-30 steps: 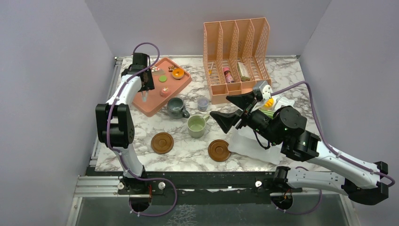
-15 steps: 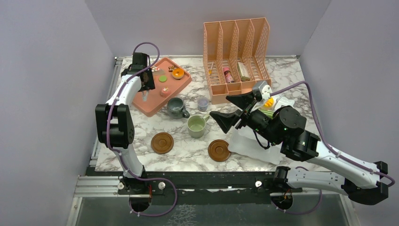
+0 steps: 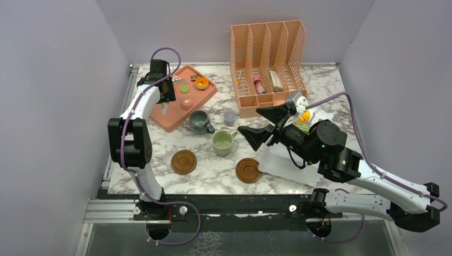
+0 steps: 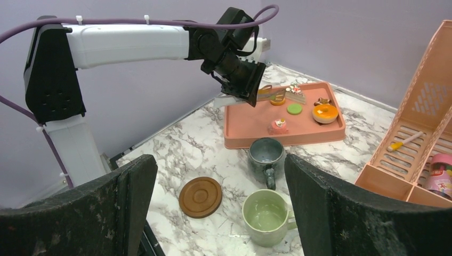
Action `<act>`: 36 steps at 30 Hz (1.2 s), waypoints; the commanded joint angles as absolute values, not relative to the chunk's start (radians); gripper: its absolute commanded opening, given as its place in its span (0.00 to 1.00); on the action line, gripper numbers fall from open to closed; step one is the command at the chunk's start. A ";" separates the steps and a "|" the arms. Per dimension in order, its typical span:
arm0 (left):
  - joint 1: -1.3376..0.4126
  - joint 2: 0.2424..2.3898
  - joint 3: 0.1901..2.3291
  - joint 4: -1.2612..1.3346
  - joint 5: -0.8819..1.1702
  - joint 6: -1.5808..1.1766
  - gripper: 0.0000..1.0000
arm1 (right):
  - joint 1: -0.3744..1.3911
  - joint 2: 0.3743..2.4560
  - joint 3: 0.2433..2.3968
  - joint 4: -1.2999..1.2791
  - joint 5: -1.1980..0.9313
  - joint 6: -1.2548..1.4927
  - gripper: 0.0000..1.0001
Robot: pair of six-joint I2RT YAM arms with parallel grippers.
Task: Serve the afternoon tea
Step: Pick up the desert from the tray.
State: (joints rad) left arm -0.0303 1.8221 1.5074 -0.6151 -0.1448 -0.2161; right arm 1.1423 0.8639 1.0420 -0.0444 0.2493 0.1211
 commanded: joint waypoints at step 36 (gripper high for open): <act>-0.052 1.876 1.560 -0.596 -0.156 -0.186 0.49 | 1.141 0.840 1.078 -0.015 0.271 0.071 0.95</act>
State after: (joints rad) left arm -0.0479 1.8599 1.5150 -0.6262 -0.1463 -0.1970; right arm 1.1423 0.8597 1.0538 -0.0452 0.2508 0.0845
